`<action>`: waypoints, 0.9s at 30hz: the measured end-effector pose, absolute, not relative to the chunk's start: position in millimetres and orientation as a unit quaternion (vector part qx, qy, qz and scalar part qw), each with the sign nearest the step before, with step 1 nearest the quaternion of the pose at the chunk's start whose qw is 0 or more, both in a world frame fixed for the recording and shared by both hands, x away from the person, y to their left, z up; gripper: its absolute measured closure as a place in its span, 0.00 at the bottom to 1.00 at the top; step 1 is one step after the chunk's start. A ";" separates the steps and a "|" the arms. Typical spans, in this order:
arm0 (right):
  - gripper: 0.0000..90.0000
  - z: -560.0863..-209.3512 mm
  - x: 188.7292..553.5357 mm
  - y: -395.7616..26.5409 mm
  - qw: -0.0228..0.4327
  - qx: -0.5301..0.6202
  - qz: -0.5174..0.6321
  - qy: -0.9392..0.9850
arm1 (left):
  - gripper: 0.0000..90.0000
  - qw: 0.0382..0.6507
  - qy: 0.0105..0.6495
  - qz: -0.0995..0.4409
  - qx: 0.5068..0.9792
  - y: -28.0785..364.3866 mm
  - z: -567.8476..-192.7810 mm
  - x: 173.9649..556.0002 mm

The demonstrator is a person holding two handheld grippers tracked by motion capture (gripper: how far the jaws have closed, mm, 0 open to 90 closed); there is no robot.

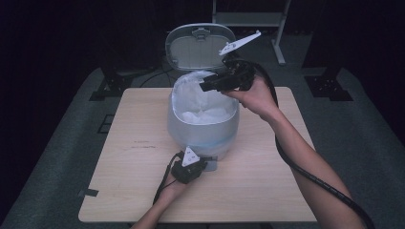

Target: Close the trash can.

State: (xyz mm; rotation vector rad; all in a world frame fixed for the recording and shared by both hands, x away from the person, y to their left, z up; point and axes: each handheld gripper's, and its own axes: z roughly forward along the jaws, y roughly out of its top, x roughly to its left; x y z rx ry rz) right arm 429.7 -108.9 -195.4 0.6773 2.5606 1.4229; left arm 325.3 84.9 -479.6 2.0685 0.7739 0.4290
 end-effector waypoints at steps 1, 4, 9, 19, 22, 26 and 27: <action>0.72 -195.6 429.5 -108.7 0.068 0.224 0.470 0.851 | 0.90 0.431 0.310 0.172 0.829 84.9 -479.6 325.3; 0.72 -196.3 429.6 -110.7 0.067 0.224 0.469 0.852 | 0.90 0.431 0.310 0.172 0.830 85.0 -479.6 325.4; 0.71 -198.6 427.7 -117.1 0.065 0.226 0.471 0.850 | 0.90 0.431 0.310 0.172 0.830 84.9 -479.6 325.3; 0.68 -201.7 416.4 -138.8 0.065 0.230 0.477 0.846 | 0.90 0.432 0.310 0.169 0.830 85.9 -479.5 326.1; 0.67 -203.4 412.4 -147.4 0.067 0.232 0.480 0.843 | 0.90 0.432 0.310 0.169 0.830 85.8 -479.4 326.1; 0.66 -205.7 408.2 -157.3 0.067 0.236 0.482 0.841 | 0.90 0.432 0.311 0.170 0.829 85.2 -479.5 325.6; 0.65 -206.4 407.4 -160.0 0.068 0.236 0.482 0.841 | 0.90 0.432 0.310 0.171 0.829 85.0 -479.6 325.4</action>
